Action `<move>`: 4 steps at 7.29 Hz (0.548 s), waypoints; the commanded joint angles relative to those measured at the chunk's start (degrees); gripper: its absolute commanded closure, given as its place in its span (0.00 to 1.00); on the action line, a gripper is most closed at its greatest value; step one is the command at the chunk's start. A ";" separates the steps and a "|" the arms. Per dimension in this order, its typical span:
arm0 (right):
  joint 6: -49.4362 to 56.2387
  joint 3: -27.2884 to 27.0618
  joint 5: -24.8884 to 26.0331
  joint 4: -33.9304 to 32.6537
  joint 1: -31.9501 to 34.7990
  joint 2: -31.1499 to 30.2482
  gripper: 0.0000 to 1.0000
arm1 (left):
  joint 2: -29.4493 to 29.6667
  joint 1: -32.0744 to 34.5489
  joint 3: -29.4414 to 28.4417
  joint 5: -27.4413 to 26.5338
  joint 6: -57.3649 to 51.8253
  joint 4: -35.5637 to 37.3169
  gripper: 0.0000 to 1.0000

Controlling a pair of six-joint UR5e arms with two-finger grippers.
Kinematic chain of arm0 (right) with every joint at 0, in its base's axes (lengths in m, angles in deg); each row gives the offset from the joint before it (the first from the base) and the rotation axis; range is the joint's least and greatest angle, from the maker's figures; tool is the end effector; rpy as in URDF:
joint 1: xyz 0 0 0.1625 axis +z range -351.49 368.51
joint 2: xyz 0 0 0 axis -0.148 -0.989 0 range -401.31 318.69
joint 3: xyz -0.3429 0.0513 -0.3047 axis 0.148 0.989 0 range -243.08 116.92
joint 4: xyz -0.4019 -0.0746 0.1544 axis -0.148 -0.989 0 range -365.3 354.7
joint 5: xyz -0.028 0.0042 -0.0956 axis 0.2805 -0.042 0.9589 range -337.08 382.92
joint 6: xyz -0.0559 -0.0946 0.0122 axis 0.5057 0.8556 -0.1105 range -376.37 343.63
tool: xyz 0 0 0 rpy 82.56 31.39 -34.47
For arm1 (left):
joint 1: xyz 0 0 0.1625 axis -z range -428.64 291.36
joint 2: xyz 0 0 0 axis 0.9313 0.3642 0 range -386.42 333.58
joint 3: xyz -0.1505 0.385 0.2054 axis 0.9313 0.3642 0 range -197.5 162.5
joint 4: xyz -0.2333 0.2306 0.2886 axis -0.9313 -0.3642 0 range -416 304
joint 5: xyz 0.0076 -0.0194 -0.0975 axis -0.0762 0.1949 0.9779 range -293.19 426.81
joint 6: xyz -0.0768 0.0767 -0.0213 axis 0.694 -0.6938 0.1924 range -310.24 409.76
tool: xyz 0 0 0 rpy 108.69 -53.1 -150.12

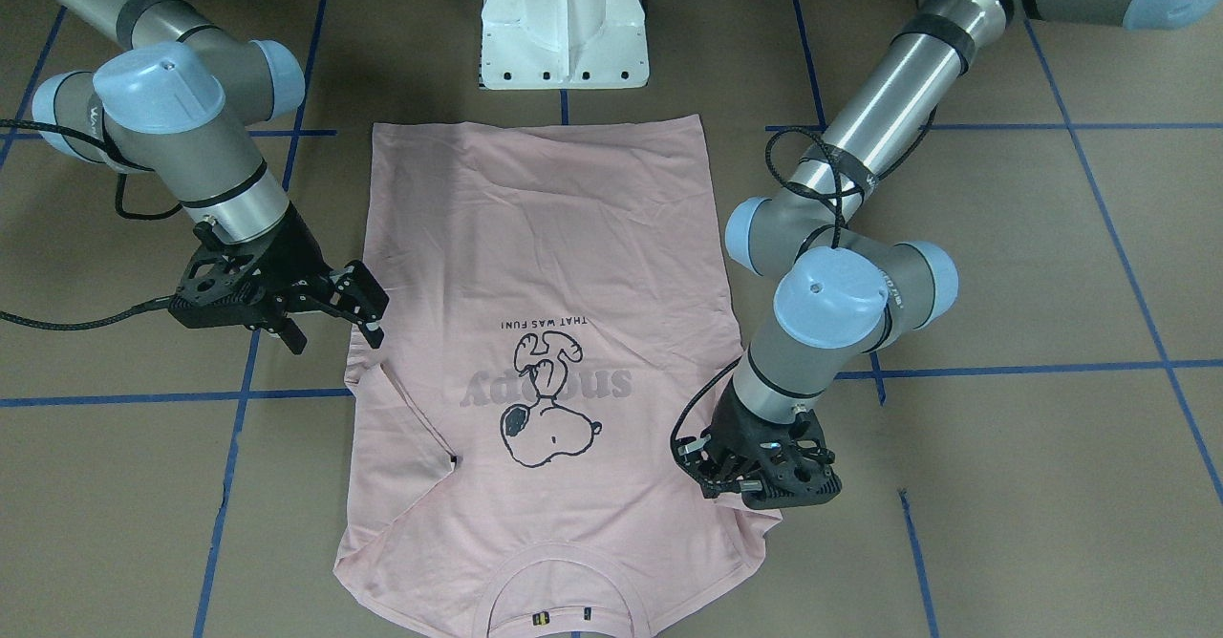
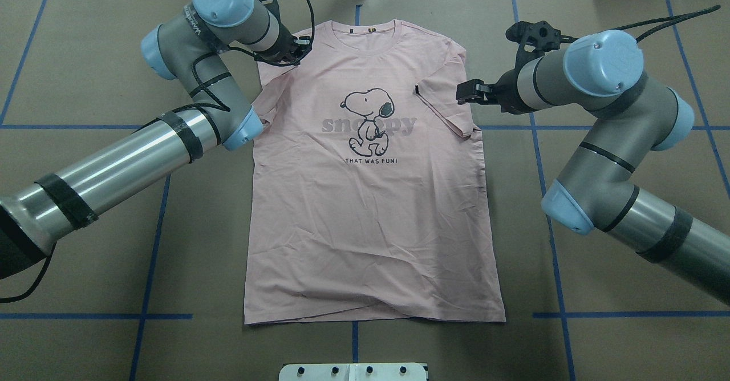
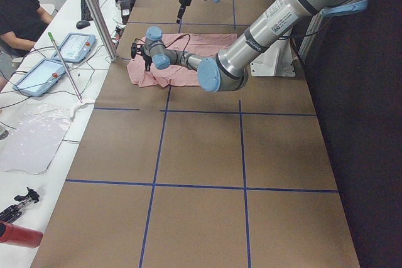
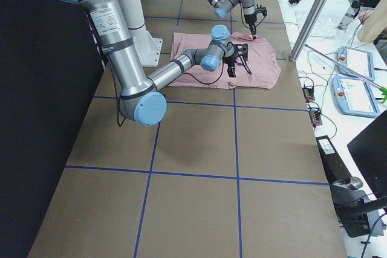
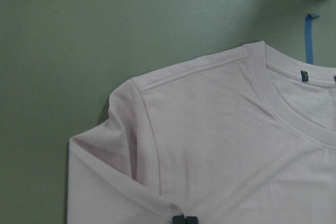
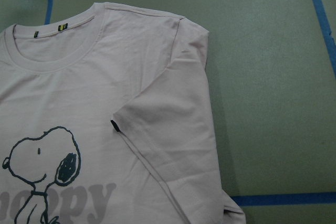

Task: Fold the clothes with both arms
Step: 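Bring the left gripper to the shirt's other shoulder while the right gripper waits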

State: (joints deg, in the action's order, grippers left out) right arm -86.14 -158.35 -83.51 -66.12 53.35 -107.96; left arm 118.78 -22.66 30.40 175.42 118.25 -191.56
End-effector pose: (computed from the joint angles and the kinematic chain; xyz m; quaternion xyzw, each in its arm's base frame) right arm -0.4182 -0.5597 0.3592 0.1517 -0.4705 0.1172 0.8614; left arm 0.5729 -0.7337 0.3010 0.1514 0.4803 -0.1050 0.8575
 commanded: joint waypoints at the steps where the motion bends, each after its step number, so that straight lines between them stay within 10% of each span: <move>1: -0.19 0.00 0.00 0.00 -0.02 0.04 0.00 | -1.92 -1.50 2.87 -0.33 -0.02 -0.68 0.18; 2: -0.10 0.00 0.00 0.09 -0.02 -0.05 0.00 | -4.55 -1.86 7.42 -0.33 -0.11 -0.42 0.02; 4: -2.80 -2.26 0.00 -0.61 -0.37 0.39 0.00 | -9.47 -1.60 21.10 0.20 0.50 4.12 0.01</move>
State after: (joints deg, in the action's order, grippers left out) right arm -87.16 -159.11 -83.47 -66.24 53.19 -107.78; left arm 112.67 -24.25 43.26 175.31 118.49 -190.40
